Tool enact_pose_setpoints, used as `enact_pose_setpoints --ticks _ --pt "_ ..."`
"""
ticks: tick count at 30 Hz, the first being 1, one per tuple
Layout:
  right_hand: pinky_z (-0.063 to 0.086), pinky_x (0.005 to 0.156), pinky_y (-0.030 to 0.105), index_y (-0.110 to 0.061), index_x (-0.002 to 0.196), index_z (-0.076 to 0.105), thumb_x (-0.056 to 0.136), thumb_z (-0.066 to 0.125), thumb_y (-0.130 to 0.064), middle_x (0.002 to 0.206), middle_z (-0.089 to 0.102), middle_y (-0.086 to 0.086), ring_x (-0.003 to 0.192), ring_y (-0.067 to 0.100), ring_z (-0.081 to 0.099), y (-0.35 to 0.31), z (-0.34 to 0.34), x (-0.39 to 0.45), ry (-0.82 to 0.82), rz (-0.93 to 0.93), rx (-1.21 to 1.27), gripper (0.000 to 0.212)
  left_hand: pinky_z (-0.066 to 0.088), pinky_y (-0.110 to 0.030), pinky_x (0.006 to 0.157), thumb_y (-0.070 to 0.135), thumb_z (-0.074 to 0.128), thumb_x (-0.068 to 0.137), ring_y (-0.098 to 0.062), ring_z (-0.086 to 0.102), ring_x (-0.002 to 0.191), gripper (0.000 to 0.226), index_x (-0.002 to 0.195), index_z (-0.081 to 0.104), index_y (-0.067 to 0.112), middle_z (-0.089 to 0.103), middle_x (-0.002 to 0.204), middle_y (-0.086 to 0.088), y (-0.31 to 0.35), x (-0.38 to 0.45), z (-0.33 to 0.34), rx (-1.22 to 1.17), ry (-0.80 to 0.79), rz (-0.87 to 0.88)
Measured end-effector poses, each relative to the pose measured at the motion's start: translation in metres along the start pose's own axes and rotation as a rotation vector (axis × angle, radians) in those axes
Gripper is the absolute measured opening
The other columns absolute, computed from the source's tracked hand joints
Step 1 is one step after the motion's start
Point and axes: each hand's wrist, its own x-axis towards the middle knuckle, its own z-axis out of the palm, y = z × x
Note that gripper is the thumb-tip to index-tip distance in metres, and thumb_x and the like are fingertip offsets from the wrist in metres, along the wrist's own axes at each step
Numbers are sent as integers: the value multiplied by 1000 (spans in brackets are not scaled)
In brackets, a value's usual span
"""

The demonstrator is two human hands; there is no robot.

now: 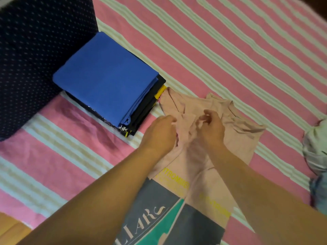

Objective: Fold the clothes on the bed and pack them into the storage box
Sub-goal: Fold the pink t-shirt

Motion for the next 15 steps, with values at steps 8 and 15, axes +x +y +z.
enact_pose_setpoints --ticks 8,15 --pt "46 95 32 -21 135 58 95 66 -31 125 63 5 109 24 59 -26 -1 132 -439 -502 -727 42 44 -34 71 35 52 97 -30 59 95 13 106 49 25 63 111 -6 -2 88 38 170 -165 -107" --pt "47 82 37 -26 96 59 95 63 -39 92 59 -3 93 27 57 -25 27 146 -511 -582 -840 13 54 -45 91 41 62 93 -29 61 105 39 127 47 29 60 120 -2 2 81 40 130 -277 -157"
